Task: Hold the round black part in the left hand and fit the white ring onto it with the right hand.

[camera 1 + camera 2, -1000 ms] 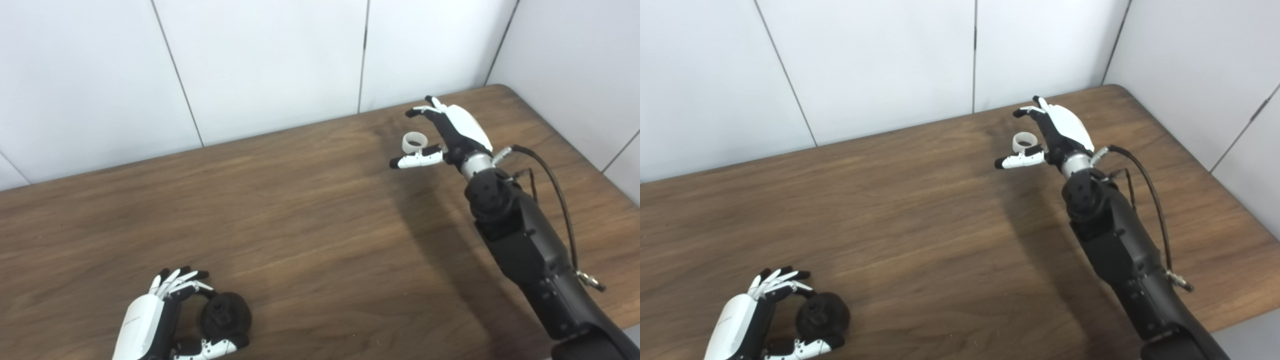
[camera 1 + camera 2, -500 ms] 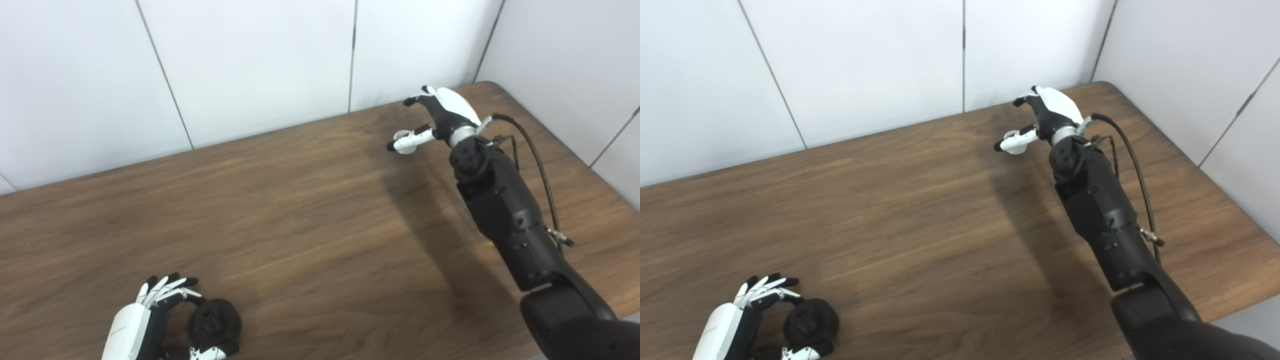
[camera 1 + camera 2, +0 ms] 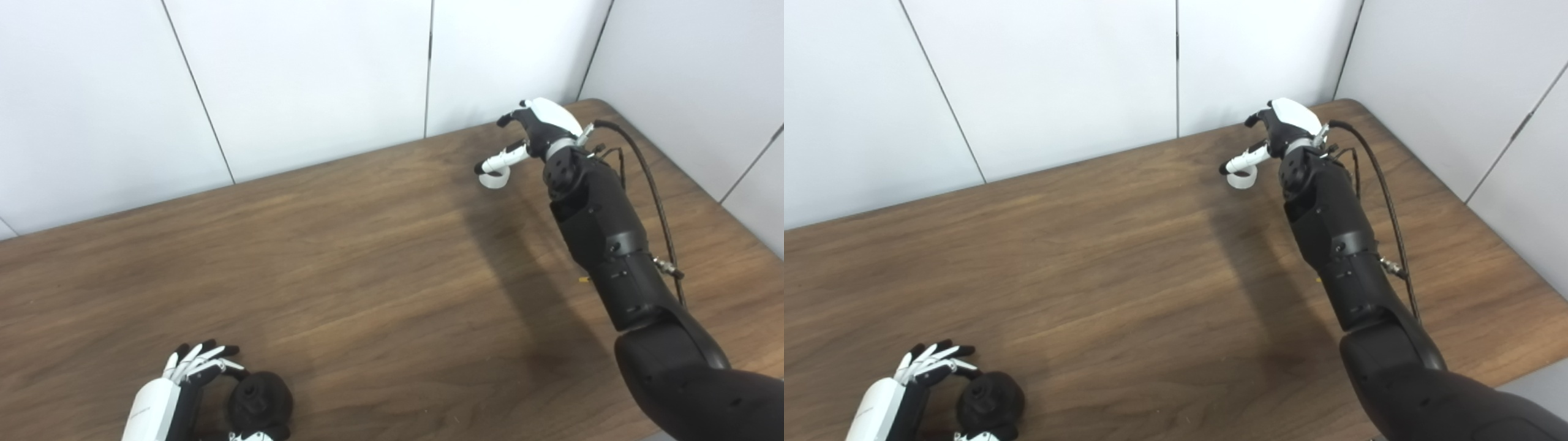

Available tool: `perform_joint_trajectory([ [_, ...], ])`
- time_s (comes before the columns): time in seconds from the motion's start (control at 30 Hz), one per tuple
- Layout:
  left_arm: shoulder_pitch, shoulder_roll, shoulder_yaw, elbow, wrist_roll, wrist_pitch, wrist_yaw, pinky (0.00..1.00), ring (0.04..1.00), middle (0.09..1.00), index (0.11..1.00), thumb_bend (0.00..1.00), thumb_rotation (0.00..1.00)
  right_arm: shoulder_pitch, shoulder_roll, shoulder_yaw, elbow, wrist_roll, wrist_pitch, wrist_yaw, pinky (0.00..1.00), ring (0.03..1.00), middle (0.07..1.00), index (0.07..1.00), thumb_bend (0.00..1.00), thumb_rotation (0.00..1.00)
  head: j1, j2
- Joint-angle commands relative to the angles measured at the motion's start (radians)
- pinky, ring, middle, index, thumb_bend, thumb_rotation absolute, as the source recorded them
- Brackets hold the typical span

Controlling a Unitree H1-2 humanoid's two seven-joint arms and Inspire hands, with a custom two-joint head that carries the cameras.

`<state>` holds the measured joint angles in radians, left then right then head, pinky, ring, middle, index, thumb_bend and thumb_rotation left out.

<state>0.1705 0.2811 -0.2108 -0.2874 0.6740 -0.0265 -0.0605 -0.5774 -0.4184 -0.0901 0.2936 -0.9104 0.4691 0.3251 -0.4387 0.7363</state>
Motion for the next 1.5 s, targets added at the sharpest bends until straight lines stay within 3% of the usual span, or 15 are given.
perform_joint_trajectory([
  [0.0,-0.002,0.012,0.01,-0.037,-0.004,-0.02,0.001,1.0,0.911,0.803,0.487,0.52,0.06,-0.05,-0.013,-0.013,-0.01,-0.025,0.001,-0.001,0.94,1.0,0.986,0.766,0.84,0.35,-0.003,0.0],
  [1.47,0.001,0.004,0.017,-0.053,0.006,-0.022,-0.016,1.0,0.908,0.801,0.487,0.52,0.06,-0.006,0.007,0.019,-0.018,-0.059,0.001,0.026,0.99,1.0,0.975,0.729,0.82,0.31,0.009,0.01],
])
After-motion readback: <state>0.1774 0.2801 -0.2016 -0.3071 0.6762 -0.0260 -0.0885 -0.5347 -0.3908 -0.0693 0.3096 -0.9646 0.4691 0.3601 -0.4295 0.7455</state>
